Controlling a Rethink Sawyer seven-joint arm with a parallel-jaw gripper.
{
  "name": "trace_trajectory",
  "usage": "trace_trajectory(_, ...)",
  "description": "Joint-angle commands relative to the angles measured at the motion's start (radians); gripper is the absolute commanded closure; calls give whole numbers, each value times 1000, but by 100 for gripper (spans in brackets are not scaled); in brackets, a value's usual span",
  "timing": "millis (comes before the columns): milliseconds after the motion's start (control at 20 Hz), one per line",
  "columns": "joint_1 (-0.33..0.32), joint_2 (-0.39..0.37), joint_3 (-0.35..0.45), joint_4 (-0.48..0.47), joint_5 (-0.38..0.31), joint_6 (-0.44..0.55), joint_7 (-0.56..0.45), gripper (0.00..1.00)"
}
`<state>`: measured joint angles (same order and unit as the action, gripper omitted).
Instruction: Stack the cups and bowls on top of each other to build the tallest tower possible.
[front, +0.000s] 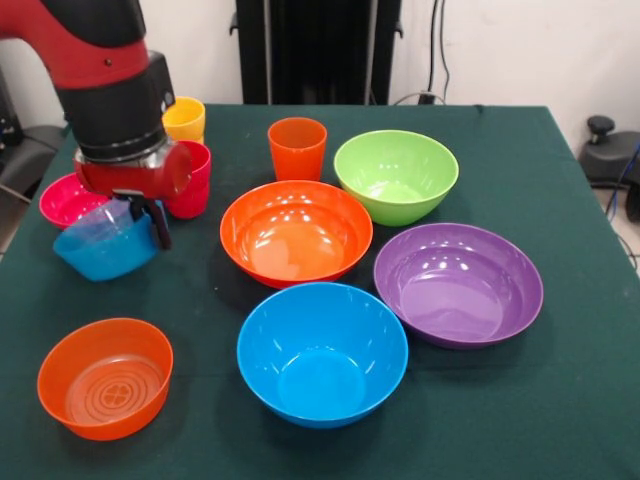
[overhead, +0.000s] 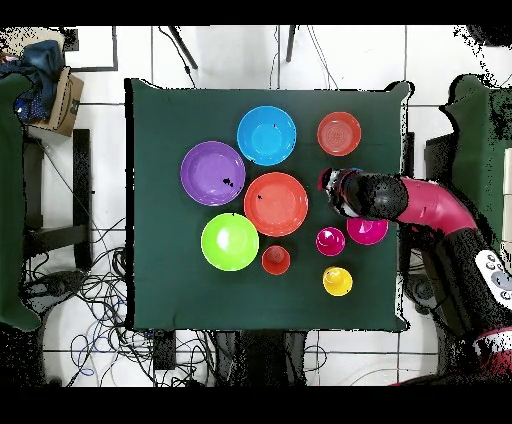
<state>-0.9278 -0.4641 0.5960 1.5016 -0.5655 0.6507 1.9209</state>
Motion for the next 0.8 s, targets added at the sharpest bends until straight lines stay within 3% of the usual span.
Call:
trace_trajectory(50,-4,-99,86,8,52,18,-109,100)
trace_trajectory(400,-36,-144,132,-19,140,44,-96,100)
trace_trajectory(650,-40,-141,125,11,132,41,-125,100)
trace_trajectory(800,-50,-131,125,52,130,124,-186,100)
